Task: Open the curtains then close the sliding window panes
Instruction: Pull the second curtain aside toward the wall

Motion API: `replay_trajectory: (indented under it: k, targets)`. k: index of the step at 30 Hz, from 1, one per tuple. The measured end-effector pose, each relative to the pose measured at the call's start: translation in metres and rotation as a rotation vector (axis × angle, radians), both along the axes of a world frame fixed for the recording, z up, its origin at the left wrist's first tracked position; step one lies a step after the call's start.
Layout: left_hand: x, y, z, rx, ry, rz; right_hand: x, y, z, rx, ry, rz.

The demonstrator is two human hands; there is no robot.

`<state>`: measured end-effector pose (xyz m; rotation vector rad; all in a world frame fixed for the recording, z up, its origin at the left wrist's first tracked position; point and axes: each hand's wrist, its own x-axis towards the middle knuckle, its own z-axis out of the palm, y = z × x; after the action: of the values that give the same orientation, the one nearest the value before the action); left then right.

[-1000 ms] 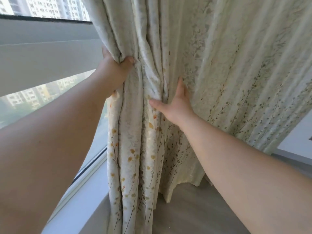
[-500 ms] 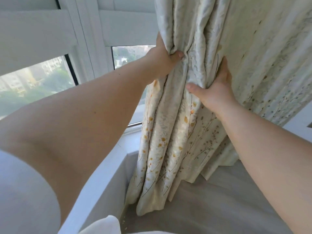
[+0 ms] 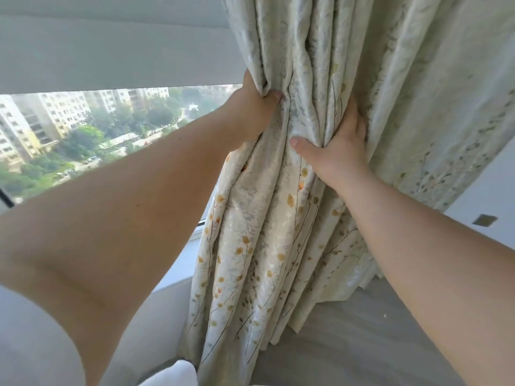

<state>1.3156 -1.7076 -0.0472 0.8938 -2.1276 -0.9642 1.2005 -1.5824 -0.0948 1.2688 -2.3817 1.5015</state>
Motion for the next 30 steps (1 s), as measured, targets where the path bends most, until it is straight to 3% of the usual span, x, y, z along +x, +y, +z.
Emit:
replay_trajectory:
  k: [9, 18, 23, 27, 30]
  targets:
    - [-0.189, 0.034, 0.008, 0.042, 0.091, -0.134, -0.16, 0.057, 0.01, -0.094, 0.047, -0.073]
    - [-0.386, 0.061, 0.016, -0.005, 0.111, -0.258, -0.318, 0.093, 0.008, -0.205, 0.155, -0.401]
    - [-0.484, 0.076, 0.024, 0.037, 0.145, -0.423, -0.412, 0.111, 0.019, -0.093, 0.078, -0.592]
    - [-0.559, 0.098, 0.022, 0.064, 0.123, -0.522, -0.477, 0.137, 0.017, -0.089, -0.14, -0.475]
    - [-0.603, 0.117, 0.018, 0.071, 0.103, -0.547, -0.513, 0.154, 0.007, -0.018, -0.105, -0.458]
